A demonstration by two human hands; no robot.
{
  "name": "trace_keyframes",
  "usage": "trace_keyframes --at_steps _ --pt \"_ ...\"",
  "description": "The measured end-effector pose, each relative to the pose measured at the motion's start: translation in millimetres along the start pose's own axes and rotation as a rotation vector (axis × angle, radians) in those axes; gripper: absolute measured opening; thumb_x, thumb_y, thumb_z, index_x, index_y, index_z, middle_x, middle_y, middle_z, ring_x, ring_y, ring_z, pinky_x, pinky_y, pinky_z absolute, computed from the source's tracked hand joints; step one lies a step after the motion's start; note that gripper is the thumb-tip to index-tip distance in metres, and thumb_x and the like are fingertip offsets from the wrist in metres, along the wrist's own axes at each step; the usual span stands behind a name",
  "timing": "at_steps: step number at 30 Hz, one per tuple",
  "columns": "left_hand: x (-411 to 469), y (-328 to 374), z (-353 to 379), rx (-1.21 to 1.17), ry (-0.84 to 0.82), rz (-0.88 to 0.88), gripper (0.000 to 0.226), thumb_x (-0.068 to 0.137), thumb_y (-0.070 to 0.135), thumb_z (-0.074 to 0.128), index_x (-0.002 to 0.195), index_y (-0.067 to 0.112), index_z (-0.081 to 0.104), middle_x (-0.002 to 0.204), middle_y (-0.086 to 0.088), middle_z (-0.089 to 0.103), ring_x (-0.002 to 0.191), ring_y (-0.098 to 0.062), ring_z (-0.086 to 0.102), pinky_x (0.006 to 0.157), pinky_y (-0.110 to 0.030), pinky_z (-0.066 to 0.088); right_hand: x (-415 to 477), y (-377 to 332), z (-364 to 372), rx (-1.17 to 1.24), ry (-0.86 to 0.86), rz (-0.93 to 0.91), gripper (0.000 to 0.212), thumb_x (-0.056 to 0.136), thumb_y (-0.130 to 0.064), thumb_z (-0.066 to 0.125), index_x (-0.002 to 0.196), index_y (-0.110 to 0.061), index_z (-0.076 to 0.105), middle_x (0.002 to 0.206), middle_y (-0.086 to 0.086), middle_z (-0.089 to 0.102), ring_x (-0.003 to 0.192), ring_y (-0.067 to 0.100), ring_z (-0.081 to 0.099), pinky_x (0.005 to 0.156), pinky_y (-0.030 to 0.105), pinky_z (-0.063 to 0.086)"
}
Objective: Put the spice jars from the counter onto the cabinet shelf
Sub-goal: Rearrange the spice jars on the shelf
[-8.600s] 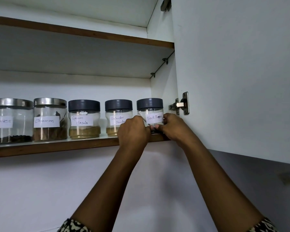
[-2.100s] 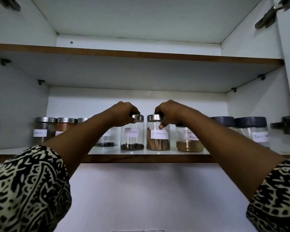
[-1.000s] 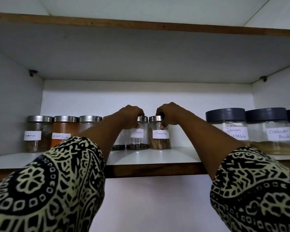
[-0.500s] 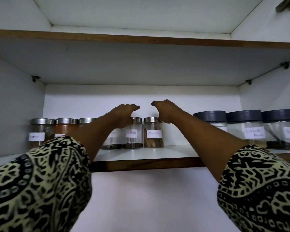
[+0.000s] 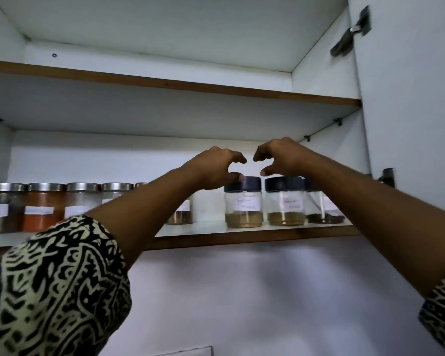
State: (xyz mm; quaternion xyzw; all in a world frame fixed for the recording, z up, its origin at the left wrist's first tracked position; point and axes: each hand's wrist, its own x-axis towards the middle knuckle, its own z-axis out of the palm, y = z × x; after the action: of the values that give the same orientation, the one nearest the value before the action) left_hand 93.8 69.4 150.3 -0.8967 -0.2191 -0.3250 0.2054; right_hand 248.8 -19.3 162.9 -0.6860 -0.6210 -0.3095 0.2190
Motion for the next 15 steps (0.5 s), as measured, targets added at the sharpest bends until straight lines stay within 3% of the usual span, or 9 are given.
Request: trace_keyframes --at_steps 4,8,15 --pt "16 24 21 -0.006 -0.074 -0.091 0.053 0.090 0.038 0.058 0.137 0.018 0.046 0.137 -0.006 0.054 0.123 -0.025 0.050 0.099 -0.035 0.042 -8 30 8 -0.035 -0.136 0.037 0.061 0.081 -0.021 0.071 0.136 -0.016 0.046 0.140 0.005 0.049 0.128 0.023 0.046 0.106 0.035 0.039" --pt "19 28 37 -0.025 -0.092 -0.140 0.037 0.088 0.030 0.063 0.121 0.014 0.059 0.118 -0.008 0.064 0.103 -0.024 0.057 0.077 -0.028 0.038 -8 45 21 -0.080 -0.229 0.076 0.060 0.081 -0.024 0.071 0.135 -0.011 0.046 0.136 0.010 0.052 0.124 0.027 0.049 0.100 0.035 0.041" --pt "24 12 38 0.002 -0.142 -0.208 0.038 0.086 0.027 0.067 0.119 0.011 0.060 0.116 -0.009 0.064 0.104 -0.027 0.057 0.077 -0.029 0.040 4 45 36 -0.077 -0.253 0.023 0.046 0.080 -0.022 0.071 0.122 -0.008 0.057 0.121 0.012 0.061 0.112 0.027 0.055 0.089 0.032 0.043"
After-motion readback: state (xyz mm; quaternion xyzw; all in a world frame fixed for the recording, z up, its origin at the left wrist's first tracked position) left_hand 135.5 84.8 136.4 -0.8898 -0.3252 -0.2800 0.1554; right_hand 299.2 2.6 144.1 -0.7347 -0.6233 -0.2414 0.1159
